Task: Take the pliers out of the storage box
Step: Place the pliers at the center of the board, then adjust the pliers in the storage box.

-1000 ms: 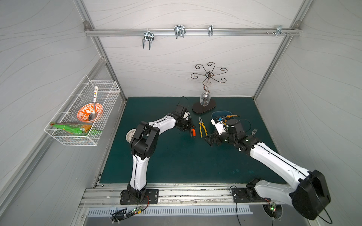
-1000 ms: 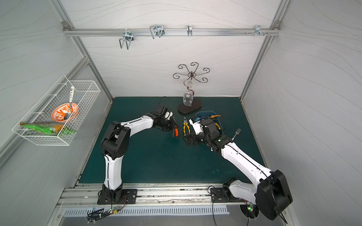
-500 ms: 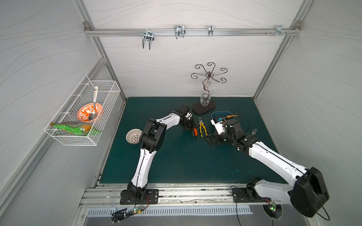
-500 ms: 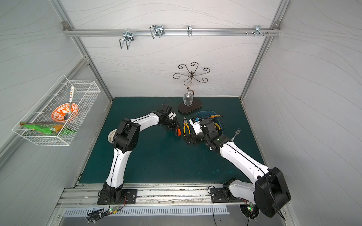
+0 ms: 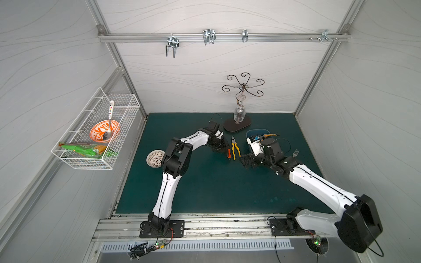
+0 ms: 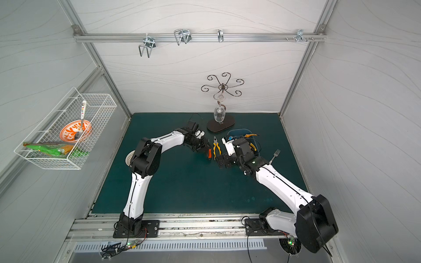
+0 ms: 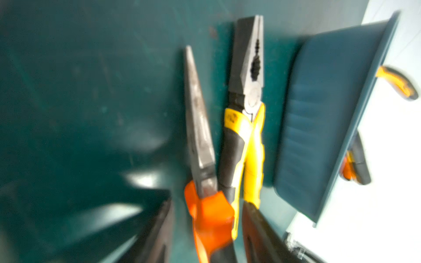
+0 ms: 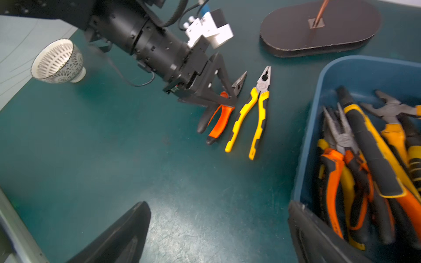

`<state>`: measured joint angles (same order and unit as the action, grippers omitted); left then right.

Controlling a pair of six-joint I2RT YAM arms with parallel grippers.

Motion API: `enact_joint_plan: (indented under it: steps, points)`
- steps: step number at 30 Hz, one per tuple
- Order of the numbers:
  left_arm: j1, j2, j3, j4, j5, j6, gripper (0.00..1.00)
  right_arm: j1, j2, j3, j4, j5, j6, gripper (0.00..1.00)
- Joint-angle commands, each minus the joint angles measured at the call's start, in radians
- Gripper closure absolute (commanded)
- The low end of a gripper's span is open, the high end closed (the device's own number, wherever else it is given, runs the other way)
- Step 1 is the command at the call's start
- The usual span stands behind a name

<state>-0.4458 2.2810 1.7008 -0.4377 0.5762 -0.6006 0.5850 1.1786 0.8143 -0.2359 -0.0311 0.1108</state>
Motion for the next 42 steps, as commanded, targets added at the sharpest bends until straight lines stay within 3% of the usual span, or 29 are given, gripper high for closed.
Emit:
enact_joint_plan:
  steps: [1, 8, 16, 27, 30, 36, 42]
  points:
    - [0.020, -0.057, -0.065, -0.027, -0.076, 0.009, 0.40, -0.025, -0.037, 0.030, -0.030, 0.063, 0.039, 0.01]
    - [0.022, -0.228, -0.208, 0.028, -0.171, 0.013, 0.19, -0.180, -0.004, 0.041, -0.019, -0.029, 0.117, 0.01]
    - [-0.014, -0.450, -0.408, 0.107, -0.203, 0.007, 0.00, -0.230, 0.069, 0.105, -0.078, -0.007, 0.118, 0.01]
    - [-0.248, -0.864, -0.725, 0.278, -0.418, 0.250, 0.00, -0.358, 0.372, 0.400, -0.354, -0.047, 0.027, 0.21]
    - [-0.278, -0.927, -0.779, 0.354, -0.401, 0.271, 0.00, -0.364, 0.467, 0.494, -0.442, -0.035, -0.005, 0.29]
    - [-0.287, -0.975, -0.859, 0.512, -0.386, 0.268, 0.00, -0.363, 0.629, 0.624, -0.542, -0.067, -0.024, 0.44]
    - [-0.285, -0.953, -0.835, 0.517, -0.419, 0.323, 0.00, -0.364, 0.717, 0.682, -0.595, -0.085, -0.053, 0.57]
